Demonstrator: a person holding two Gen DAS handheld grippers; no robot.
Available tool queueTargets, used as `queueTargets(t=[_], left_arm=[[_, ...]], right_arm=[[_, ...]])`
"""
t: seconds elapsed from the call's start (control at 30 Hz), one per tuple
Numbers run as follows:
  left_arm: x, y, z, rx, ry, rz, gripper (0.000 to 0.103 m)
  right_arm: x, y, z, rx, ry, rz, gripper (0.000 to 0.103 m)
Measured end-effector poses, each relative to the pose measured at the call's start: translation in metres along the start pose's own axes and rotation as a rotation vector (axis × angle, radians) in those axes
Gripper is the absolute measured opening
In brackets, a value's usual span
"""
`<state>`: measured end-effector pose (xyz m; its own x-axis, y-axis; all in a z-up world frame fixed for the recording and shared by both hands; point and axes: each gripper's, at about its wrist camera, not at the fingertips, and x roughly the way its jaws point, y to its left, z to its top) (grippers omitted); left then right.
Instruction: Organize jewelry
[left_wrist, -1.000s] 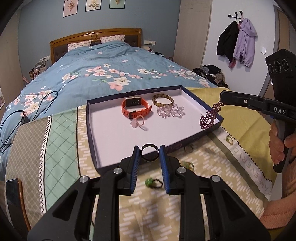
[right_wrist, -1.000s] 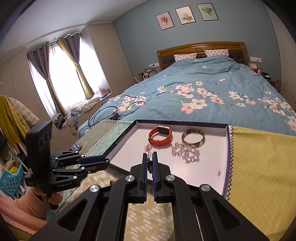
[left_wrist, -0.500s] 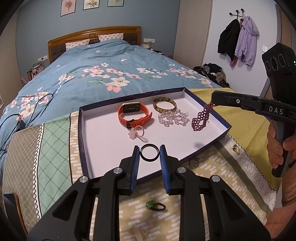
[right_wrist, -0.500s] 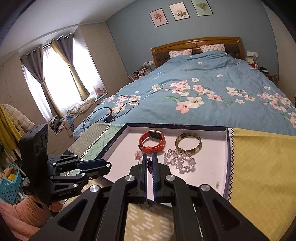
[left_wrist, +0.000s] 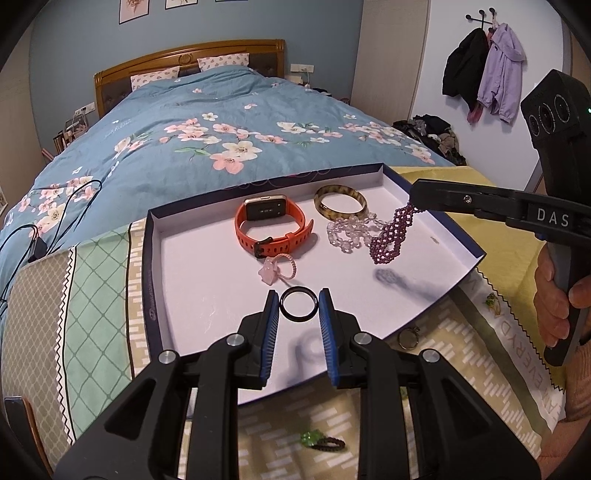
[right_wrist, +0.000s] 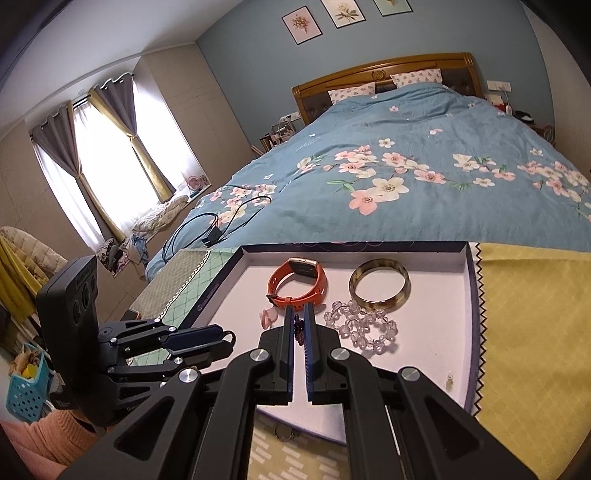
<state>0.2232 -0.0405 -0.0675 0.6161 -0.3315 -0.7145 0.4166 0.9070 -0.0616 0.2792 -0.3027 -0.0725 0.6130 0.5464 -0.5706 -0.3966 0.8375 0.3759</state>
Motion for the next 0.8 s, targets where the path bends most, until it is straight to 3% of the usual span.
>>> queueTargets(t=[0.8], left_arm=[[0.05,0.005,0.008,-0.023,0.084,0.016,0.022]], right_arm=[[0.026,-0.037,-0.002,0.116,0.031,-0.065,0.004]])
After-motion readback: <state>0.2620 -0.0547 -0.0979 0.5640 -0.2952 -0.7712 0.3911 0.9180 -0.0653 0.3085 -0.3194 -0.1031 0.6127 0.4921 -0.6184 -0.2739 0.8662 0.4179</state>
